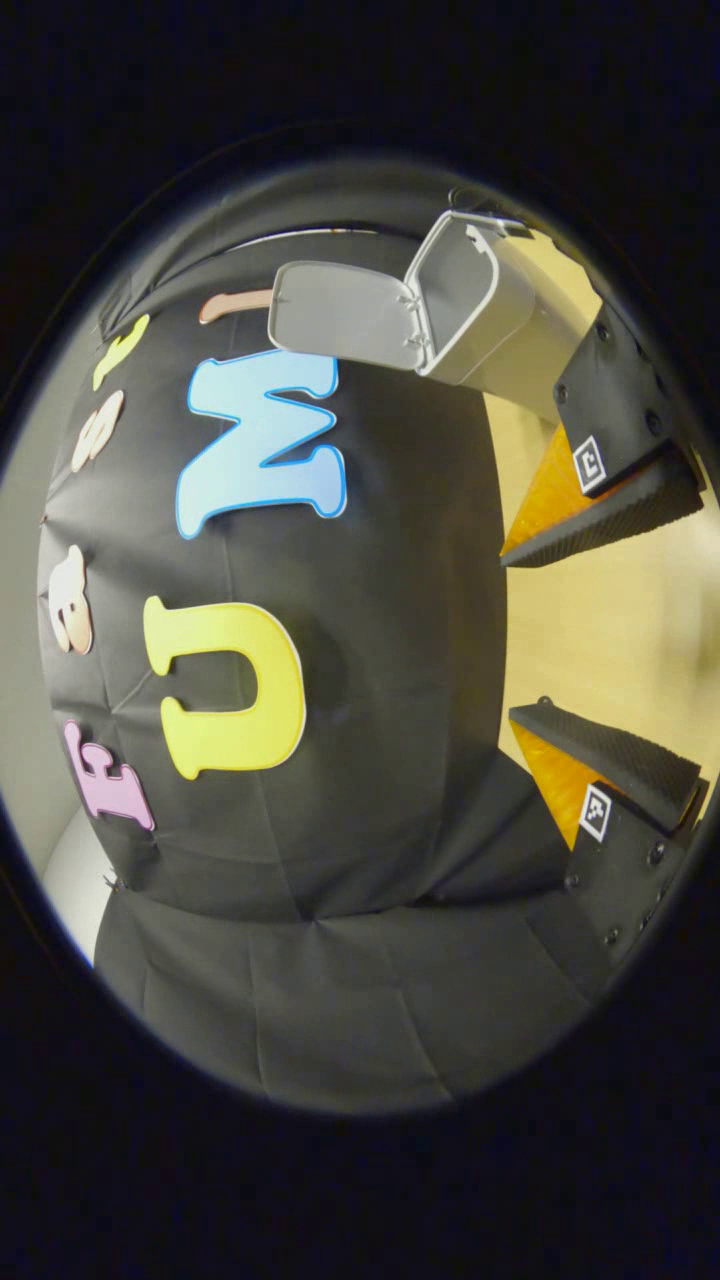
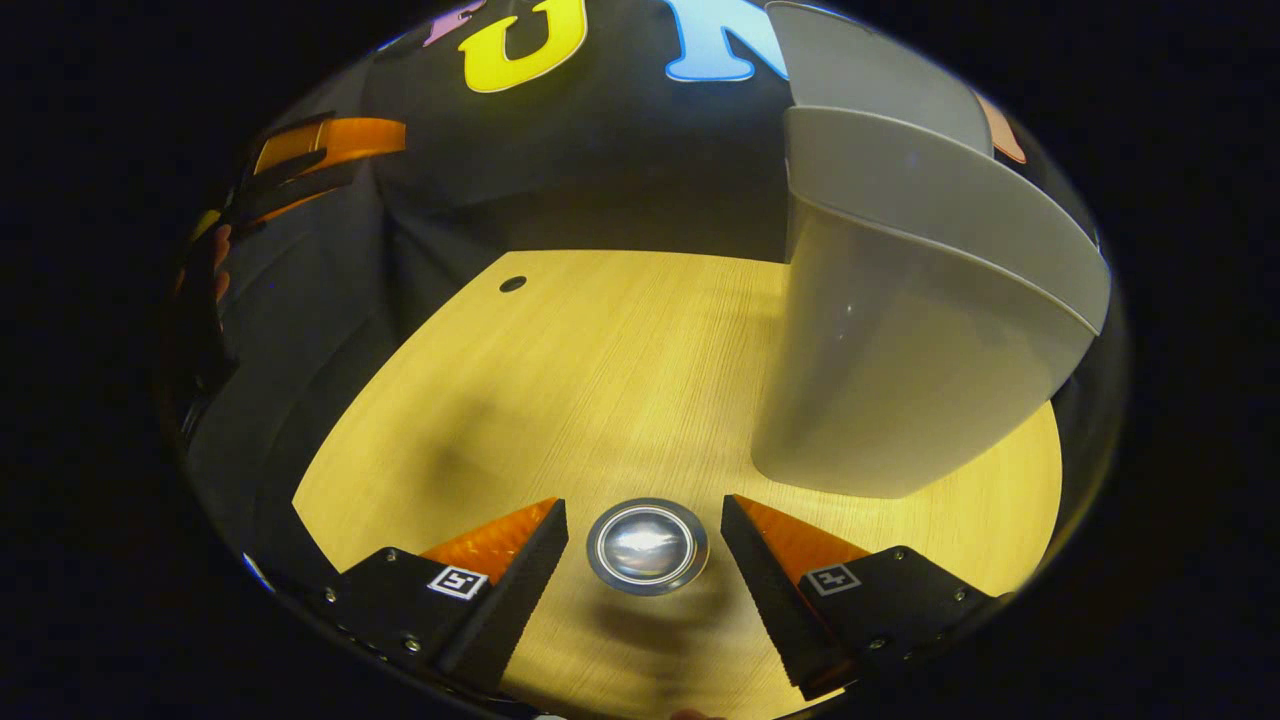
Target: Press the lid of the desktop garbage bin to open it, pick up the crumpled paper on the desktop and throw it into the bin, then pick up the pop can on the desktop and drop it into the bin, and finally close the garbage bin lid.
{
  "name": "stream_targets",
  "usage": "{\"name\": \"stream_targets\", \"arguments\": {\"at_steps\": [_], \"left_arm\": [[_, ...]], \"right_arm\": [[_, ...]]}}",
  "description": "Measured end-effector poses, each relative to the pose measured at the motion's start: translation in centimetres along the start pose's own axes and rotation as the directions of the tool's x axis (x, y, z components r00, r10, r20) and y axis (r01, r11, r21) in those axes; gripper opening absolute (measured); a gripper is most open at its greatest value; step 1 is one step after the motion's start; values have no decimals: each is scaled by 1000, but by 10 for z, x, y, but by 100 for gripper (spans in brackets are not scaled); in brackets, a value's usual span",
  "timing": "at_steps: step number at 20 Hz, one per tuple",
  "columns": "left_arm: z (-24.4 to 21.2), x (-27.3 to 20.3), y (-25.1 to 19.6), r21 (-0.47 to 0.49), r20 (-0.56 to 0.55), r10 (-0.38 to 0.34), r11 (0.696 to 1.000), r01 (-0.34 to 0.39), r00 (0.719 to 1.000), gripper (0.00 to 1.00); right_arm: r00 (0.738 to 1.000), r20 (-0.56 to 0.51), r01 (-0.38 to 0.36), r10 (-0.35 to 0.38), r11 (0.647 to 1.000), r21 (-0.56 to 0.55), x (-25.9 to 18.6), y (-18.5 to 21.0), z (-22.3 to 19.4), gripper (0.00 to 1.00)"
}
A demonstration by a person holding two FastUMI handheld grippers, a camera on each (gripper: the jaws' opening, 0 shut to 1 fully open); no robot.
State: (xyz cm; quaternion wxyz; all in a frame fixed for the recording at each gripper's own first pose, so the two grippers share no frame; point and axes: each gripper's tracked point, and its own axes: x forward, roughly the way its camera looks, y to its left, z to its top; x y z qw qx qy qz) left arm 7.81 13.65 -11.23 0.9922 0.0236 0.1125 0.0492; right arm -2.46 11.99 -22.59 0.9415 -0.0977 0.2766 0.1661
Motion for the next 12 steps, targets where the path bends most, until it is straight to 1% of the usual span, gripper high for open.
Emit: {"name": "stream_targets", "arguments": {"at_steps": [7,10,11,12], "left_arm": [[-8,9,5,-3,-18,-1,1000,1,1000,90],[-12,11,6,-11,-27,-1,1000,0,1000,89],[-12,12,6,-14,-29,0,1000,0,1000,91],[-13,11,8,-16,-31,1,1000,-2,1000,91]], "right_arm": [[997,-71,37,-40,998,-43,16,-6,-16,99],[993,-111,40,-46,997,-59,21,-6,-24,99],[993,-106,40,-47,997,-71,20,-5,-23,93],[992,-116,37,-46,996,-77,21,-5,-24,85]]}}
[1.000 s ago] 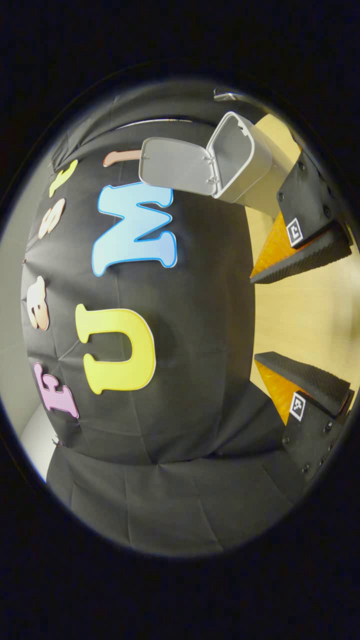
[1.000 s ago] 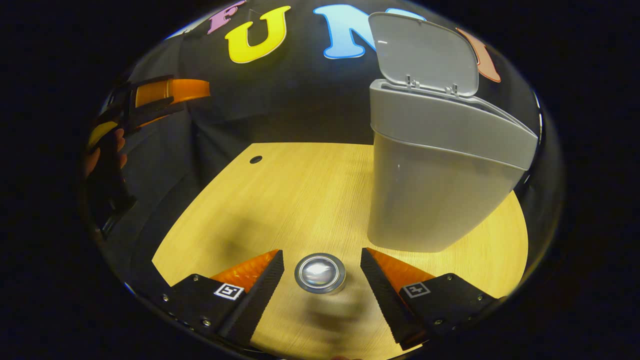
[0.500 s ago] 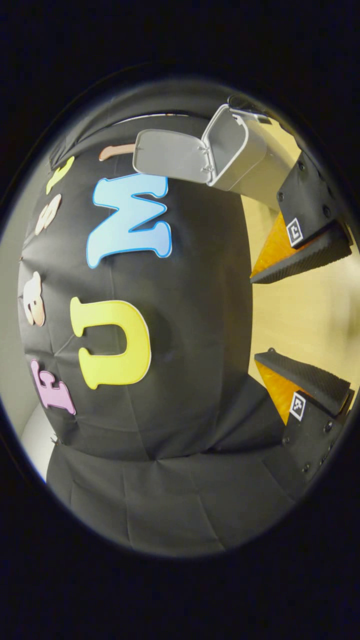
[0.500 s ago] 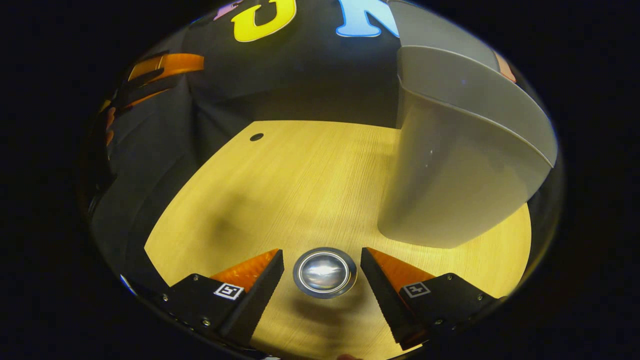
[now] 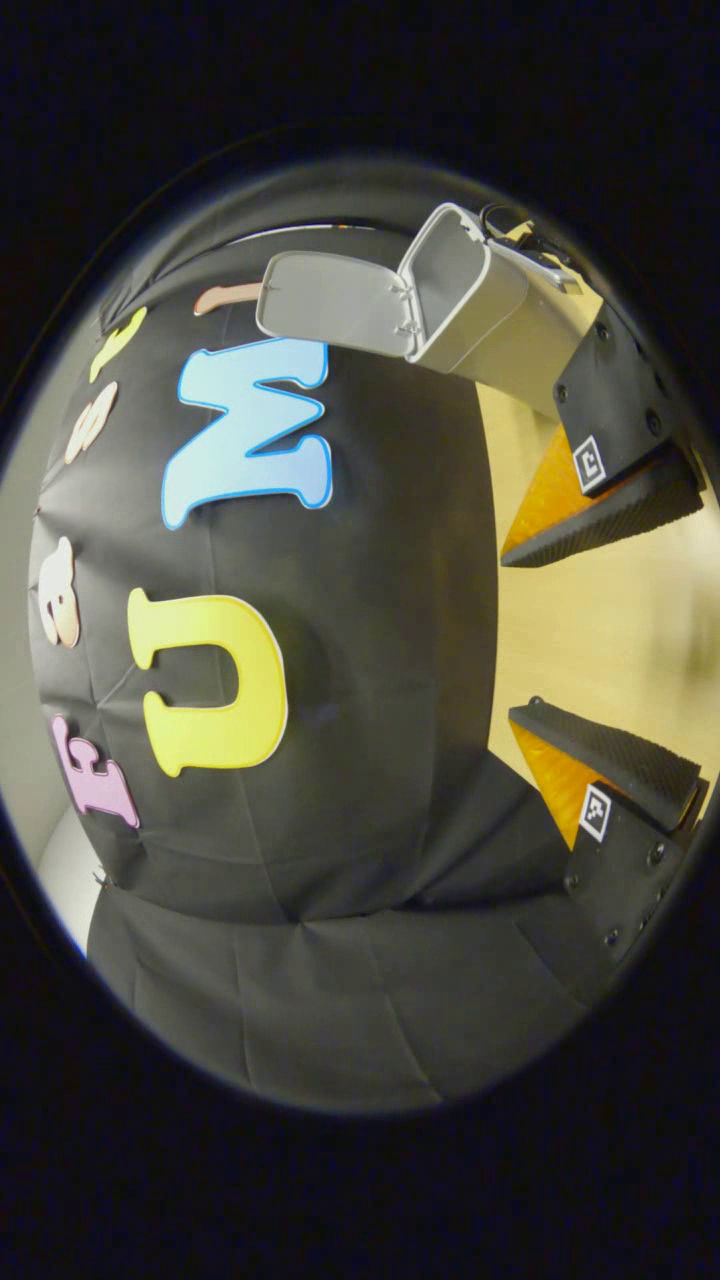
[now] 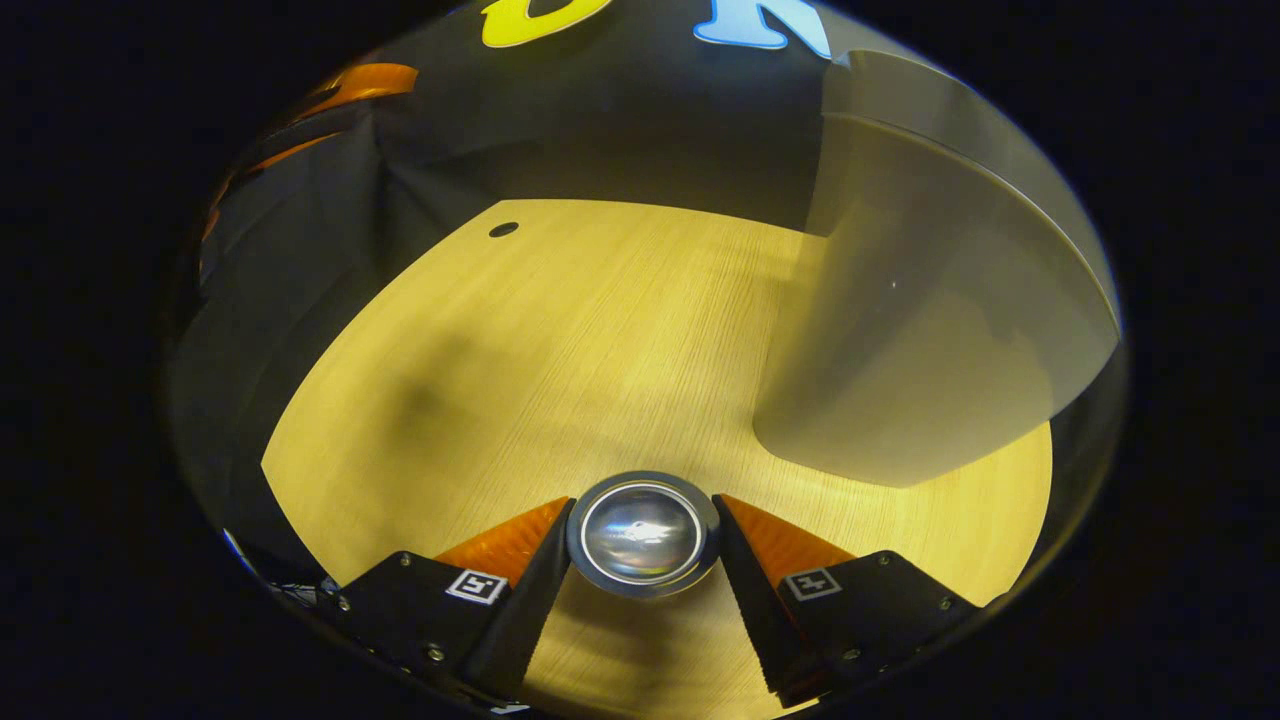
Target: Press the lid of the desktop garbage bin to open it, pick up the crumpled paper on the desktop and throw it into the bin, then pick up the pop can on the desktop and drop it into the bin, and finally close the garbage bin lid.
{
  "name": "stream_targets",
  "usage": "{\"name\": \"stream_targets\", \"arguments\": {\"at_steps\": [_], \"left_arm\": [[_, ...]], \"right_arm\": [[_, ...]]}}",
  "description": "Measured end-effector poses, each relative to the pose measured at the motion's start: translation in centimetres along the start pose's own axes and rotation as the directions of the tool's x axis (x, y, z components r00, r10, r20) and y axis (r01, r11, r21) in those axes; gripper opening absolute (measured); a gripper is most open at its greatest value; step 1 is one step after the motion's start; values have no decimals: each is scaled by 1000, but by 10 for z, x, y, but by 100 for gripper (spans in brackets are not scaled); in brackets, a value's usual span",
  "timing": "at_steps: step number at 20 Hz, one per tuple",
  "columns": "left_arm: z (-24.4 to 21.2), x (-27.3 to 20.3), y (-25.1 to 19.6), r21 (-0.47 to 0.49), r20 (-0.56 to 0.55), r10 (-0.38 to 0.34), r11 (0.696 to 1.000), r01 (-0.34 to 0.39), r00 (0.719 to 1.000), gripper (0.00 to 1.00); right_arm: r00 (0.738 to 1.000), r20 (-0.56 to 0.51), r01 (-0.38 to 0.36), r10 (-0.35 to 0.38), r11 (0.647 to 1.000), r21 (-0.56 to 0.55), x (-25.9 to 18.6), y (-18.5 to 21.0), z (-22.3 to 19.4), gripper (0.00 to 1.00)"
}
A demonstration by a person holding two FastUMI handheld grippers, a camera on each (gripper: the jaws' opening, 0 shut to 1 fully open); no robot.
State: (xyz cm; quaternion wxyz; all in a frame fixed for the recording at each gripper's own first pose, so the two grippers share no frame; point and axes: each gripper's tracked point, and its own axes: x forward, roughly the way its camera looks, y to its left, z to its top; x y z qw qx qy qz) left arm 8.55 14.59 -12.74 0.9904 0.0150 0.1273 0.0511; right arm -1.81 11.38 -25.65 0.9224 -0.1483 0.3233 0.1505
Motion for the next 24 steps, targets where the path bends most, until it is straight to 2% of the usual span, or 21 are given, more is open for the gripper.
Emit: {"name": "stream_targets", "arguments": {"at_steps": [6,7,8,12,17,24], "left_arm": [[1,-2,-2,-2,0,0,1000,0,1000,91],[2,-3,-2,0,1,1,1000,-1,1000,91],[2,-4,-1,1,2,2,1000,-2,1000,91],[3,-7,-1,0,0,4,1000,-4,1000,91],[0,-8,-1,-10,-10,7,1000,-7,1000,91],[-4,-6,-6,-20,-22,5,1000,-6,1000,90]], "right_arm": [[1000,13,1,-1,1000,6,-2,-1,3,82],[1000,24,-3,3,1000,14,-3,0,5,80],[999,40,-3,3,1000,19,-5,-1,10,82],[991,130,10,-13,1000,23,-25,-4,35,82],[964,263,37,-34,999,-8,-49,-6,72,82],[902,429,36,-40,999,18,-87,-9,110,82]]}}
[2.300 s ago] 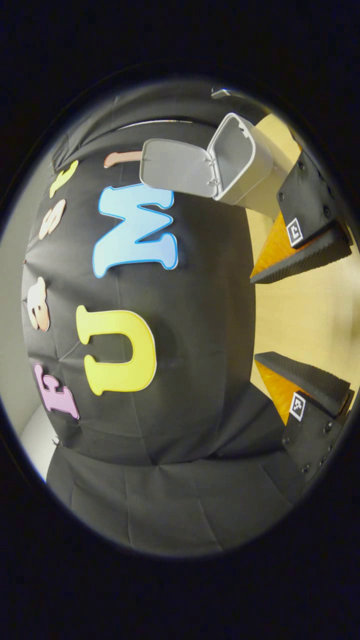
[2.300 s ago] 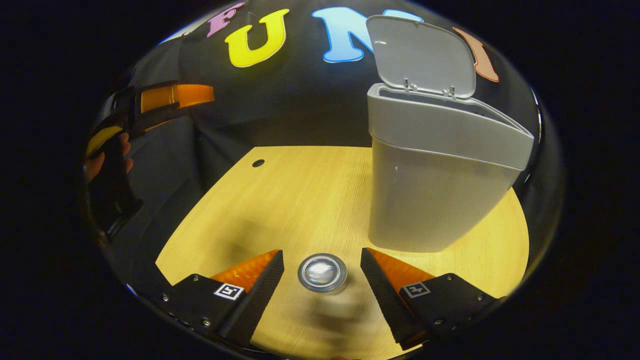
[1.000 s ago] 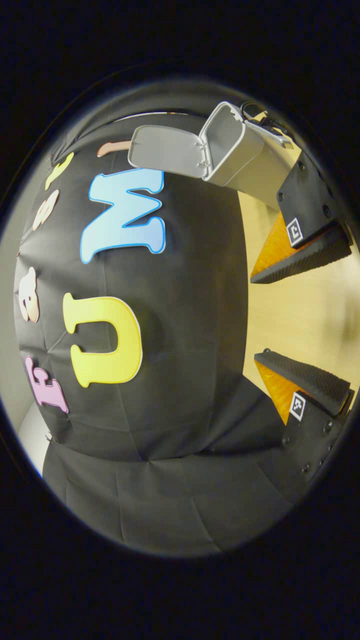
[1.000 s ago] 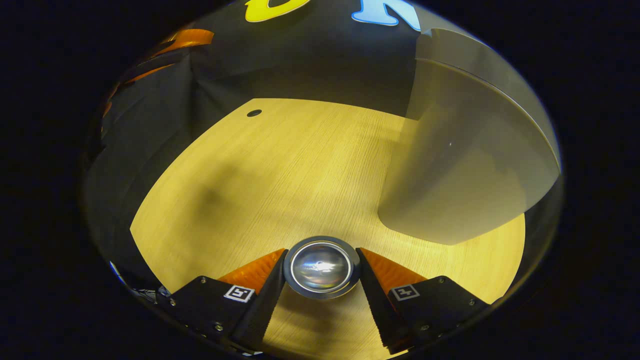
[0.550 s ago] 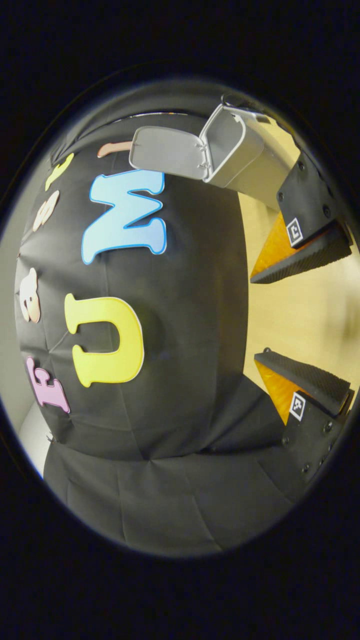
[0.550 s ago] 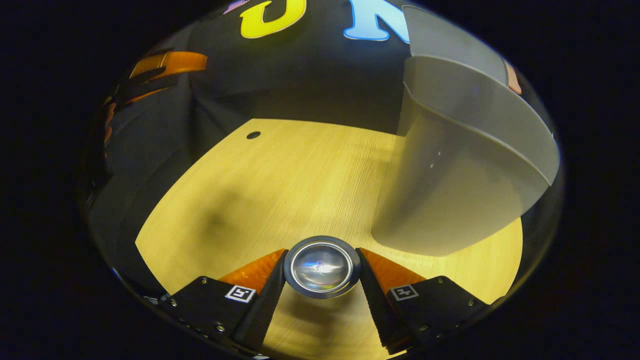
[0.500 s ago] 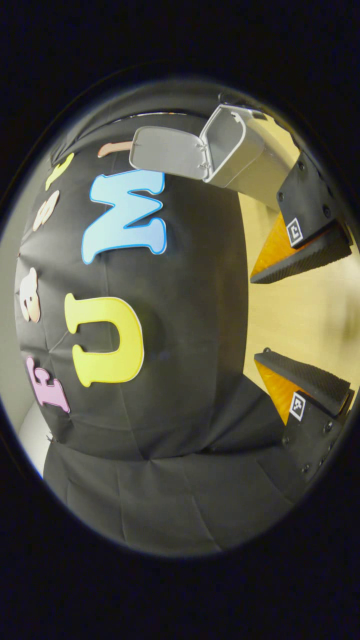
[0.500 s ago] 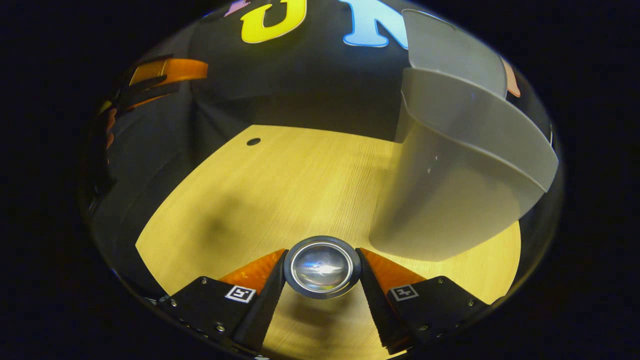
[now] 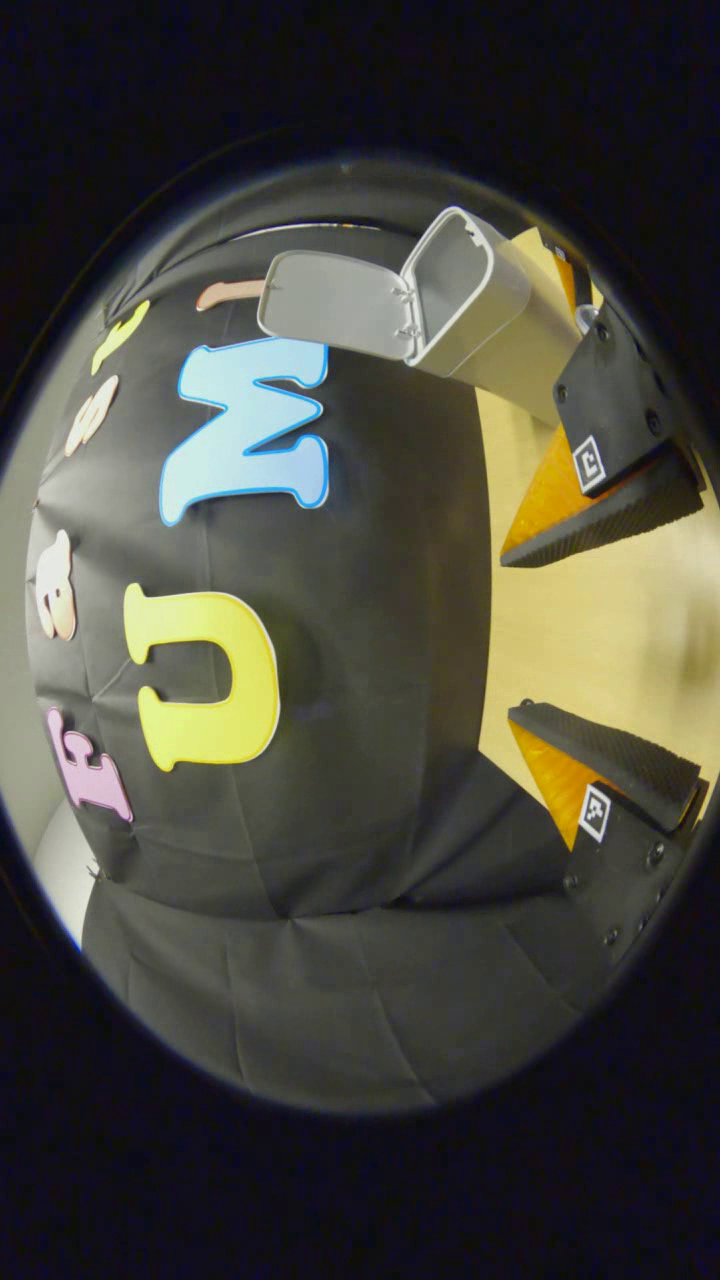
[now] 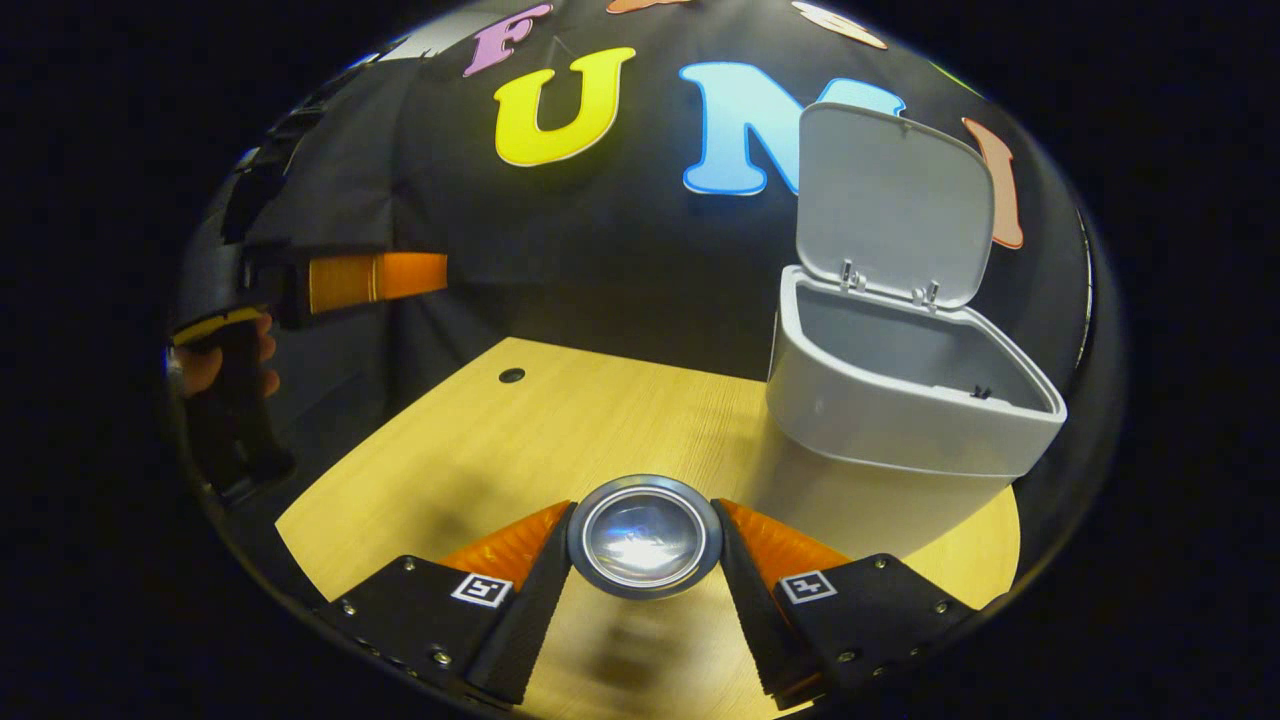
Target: Press the lid of the desktop garbage bin to open it, pick up the crumpled paper on the desktop and throw it into the bin, then pick up the pop can on the desktop and drop it into the bin, and finally close the garbage bin lid.
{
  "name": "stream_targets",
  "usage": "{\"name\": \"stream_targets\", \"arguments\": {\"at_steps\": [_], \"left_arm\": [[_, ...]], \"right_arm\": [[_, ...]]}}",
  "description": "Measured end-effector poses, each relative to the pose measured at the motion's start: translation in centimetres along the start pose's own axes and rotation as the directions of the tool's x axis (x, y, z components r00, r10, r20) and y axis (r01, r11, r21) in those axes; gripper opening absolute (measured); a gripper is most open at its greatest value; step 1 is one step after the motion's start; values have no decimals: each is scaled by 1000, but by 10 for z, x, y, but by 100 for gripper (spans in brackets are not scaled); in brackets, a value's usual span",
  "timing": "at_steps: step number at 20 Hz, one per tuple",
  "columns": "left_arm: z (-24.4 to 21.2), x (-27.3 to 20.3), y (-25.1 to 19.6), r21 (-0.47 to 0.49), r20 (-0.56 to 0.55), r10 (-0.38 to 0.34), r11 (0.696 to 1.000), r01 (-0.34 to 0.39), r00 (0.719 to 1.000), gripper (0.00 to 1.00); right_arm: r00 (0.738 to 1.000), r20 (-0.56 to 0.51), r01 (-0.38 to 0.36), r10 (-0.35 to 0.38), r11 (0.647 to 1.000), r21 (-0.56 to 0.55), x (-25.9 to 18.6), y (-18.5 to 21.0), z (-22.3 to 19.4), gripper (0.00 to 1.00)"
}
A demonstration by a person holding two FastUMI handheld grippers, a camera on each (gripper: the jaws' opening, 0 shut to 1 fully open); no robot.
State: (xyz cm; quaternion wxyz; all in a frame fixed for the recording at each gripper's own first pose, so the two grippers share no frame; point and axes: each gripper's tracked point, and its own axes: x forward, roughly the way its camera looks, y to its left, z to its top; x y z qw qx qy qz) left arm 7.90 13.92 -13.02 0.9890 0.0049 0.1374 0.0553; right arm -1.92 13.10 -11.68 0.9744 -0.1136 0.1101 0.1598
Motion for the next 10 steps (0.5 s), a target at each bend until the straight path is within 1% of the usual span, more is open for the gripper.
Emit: {"name": "stream_targets", "arguments": {"at_steps": [4,10], "left_arm": [[0,0,-2,3,-2,-3,1000,3,1000,90],[-1,3,-10,0,-7,-16,1000,16,1000,90]], "right_arm": [[998,69,5,-8,999,34,-8,-5,17,82],[994,107,12,-21,996,85,-28,-12,29,81]]}}
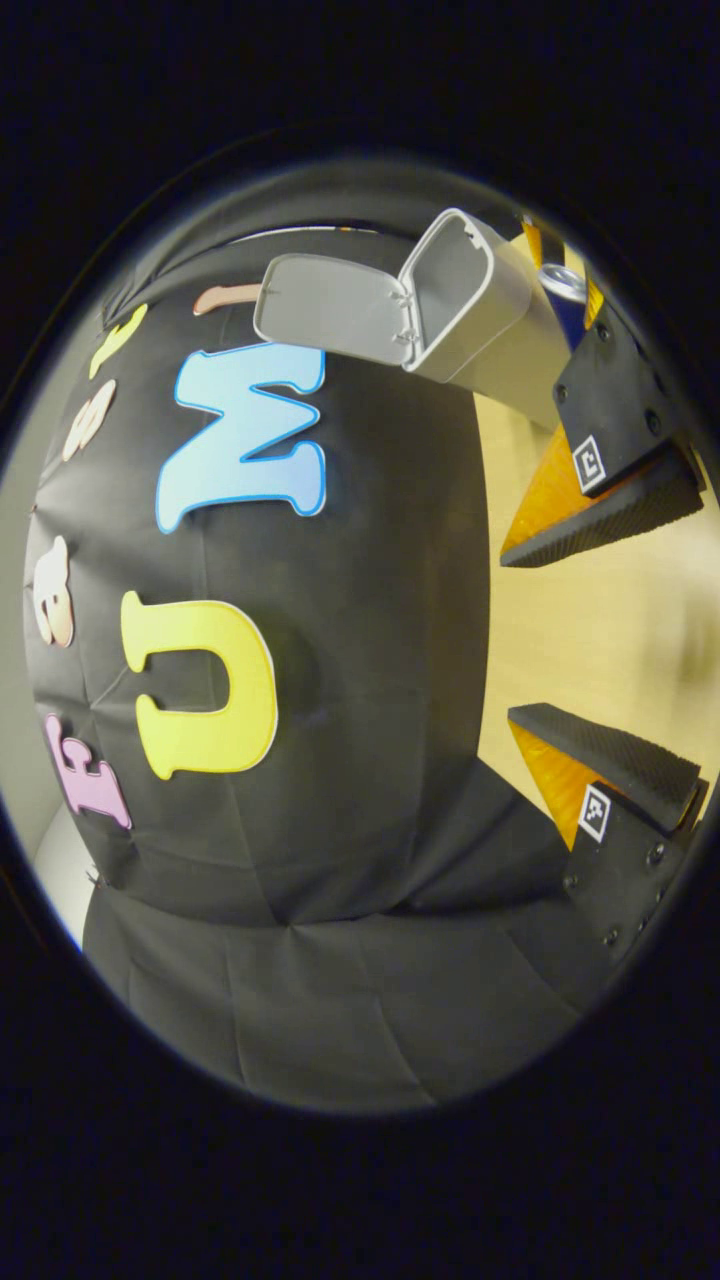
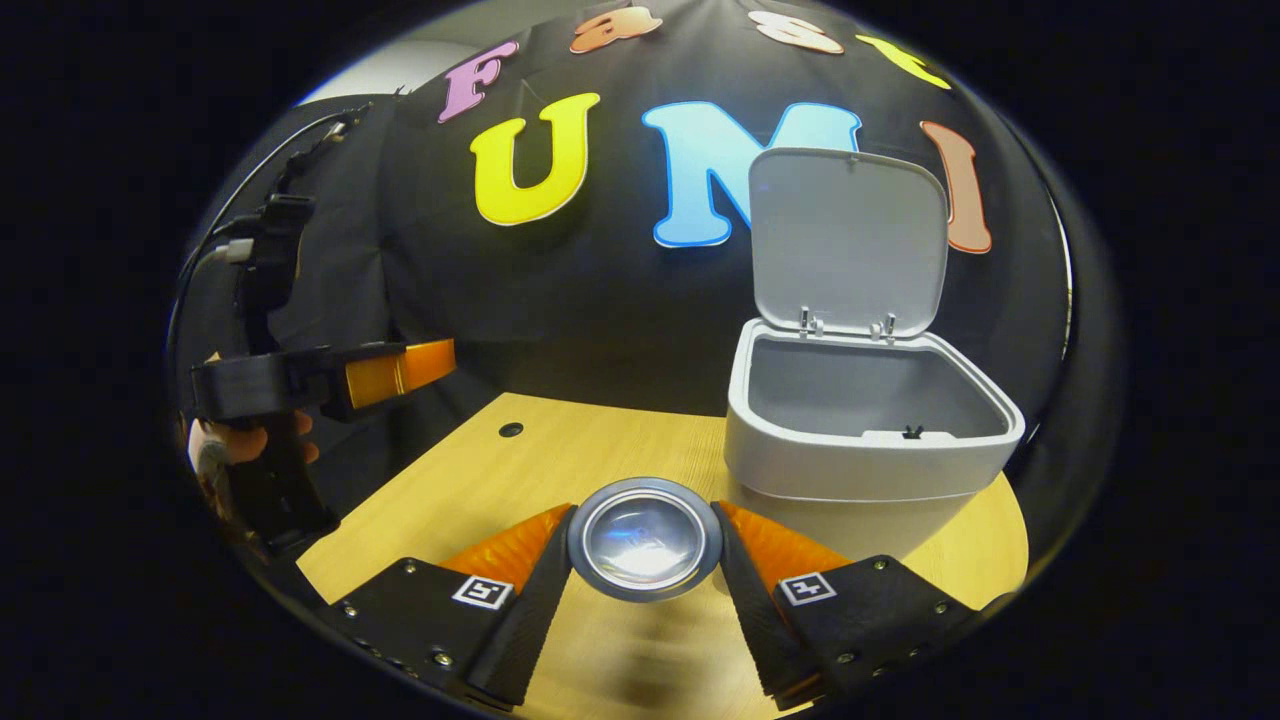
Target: Press the lid of the desktop garbage bin to open it, pick up the crumpled paper on the desktop and throw it into the bin, then pick up the pop can on the desktop and drop it into the bin, and finally close the garbage bin lid.
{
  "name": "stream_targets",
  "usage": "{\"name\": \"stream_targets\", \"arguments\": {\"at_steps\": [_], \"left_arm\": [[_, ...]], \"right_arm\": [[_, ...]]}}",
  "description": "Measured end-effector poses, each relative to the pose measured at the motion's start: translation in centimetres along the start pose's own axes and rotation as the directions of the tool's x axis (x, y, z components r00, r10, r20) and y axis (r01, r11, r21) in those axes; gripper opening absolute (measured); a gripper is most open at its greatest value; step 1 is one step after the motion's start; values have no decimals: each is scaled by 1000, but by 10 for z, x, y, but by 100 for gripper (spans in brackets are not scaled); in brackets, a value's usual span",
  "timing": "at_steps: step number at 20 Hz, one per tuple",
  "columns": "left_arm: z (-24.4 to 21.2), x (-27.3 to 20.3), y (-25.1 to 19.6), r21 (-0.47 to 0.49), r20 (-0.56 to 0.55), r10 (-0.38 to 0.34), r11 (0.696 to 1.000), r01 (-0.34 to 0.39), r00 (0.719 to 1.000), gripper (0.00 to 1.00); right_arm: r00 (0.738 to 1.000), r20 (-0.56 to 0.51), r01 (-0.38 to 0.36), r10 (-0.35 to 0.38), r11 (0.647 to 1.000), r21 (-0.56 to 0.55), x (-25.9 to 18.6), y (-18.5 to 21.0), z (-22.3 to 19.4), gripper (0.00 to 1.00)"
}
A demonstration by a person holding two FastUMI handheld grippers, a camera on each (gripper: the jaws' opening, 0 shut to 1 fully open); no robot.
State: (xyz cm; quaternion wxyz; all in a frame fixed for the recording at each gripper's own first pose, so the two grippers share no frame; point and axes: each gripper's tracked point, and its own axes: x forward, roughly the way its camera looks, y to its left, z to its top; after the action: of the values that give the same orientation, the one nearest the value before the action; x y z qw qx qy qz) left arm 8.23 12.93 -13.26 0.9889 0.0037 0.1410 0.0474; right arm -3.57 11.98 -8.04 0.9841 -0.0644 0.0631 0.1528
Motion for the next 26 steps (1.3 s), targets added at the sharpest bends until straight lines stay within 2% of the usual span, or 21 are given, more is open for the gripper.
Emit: {"name": "stream_targets", "arguments": {"at_steps": [8,13,16,20,22,23,26], "left_arm": [[-4,0,-14,7,-7,-19,1000,19,1000,90],[-3,0,-25,8,-4,-29,1000,29,1000,90],[-1,-1,-31,1,0,-32,999,32,999,90],[2,-3,-34,-14,7,-26,1000,26,1000,90],[3,-5,-35,-13,10,-22,1000,22,1000,91],[4,-5,-35,-13,11,-20,1000,20,1000,91],[8,-9,-36,-15,18,-17,1000,18,1000,90]], "right_arm": [[999,47,-1,-2,998,56,-29,-7,24,81],[990,141,-10,5,999,40,-50,-8,72,82],[972,233,3,0,1000,-12,-58,-12,113,82],[934,358,59,-23,994,-91,-68,-26,169,82],[916,401,85,-34,990,-111,-70,-33,188,82],[908,417,96,-40,989,-113,-72,-37,196,78],[894,441,141,-78,984,-110,-67,-57,208,81]]}}
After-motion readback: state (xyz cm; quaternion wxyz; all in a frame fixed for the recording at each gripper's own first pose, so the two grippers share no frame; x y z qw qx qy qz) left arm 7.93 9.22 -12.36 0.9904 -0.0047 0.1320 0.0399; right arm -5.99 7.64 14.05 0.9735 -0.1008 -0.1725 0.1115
